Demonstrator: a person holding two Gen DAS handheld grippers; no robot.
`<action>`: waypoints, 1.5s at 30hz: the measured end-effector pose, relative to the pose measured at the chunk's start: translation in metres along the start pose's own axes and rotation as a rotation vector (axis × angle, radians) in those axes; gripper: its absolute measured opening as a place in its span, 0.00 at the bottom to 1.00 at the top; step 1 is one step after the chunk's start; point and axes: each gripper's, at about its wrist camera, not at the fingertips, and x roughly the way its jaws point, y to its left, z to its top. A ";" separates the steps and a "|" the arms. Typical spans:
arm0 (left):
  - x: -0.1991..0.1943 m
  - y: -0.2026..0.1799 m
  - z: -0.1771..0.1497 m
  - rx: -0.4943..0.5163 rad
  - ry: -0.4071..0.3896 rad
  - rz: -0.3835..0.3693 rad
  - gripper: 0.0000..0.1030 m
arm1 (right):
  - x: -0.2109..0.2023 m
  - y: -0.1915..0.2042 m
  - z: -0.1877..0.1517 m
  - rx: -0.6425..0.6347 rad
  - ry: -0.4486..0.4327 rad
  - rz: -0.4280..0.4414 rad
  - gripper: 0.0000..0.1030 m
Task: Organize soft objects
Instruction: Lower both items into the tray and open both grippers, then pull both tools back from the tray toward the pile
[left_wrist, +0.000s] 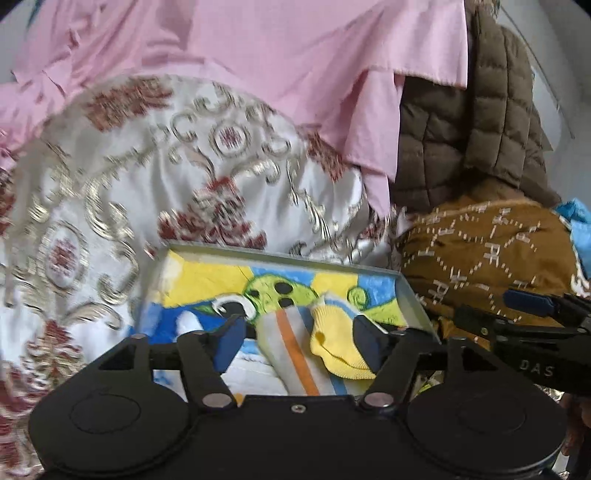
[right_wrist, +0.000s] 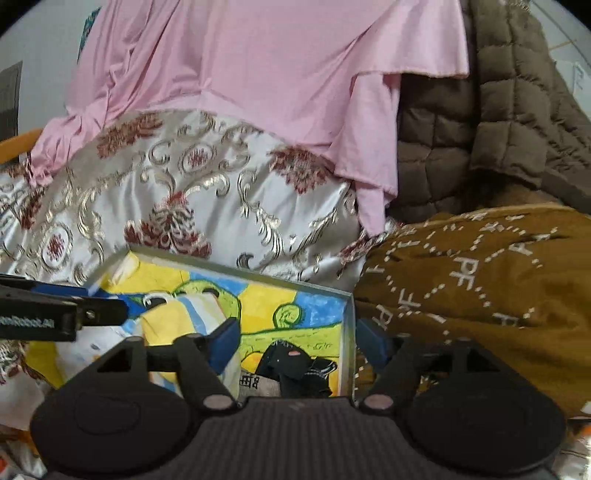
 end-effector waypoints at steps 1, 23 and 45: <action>-0.009 0.000 0.002 0.000 -0.012 0.005 0.71 | -0.008 0.000 0.001 0.005 -0.013 0.001 0.79; -0.236 -0.017 -0.055 0.059 -0.292 -0.022 0.99 | -0.234 0.024 -0.019 0.027 -0.278 0.088 1.00; -0.285 -0.015 -0.211 0.194 -0.147 0.041 0.99 | -0.312 0.079 -0.192 0.114 -0.212 0.012 1.00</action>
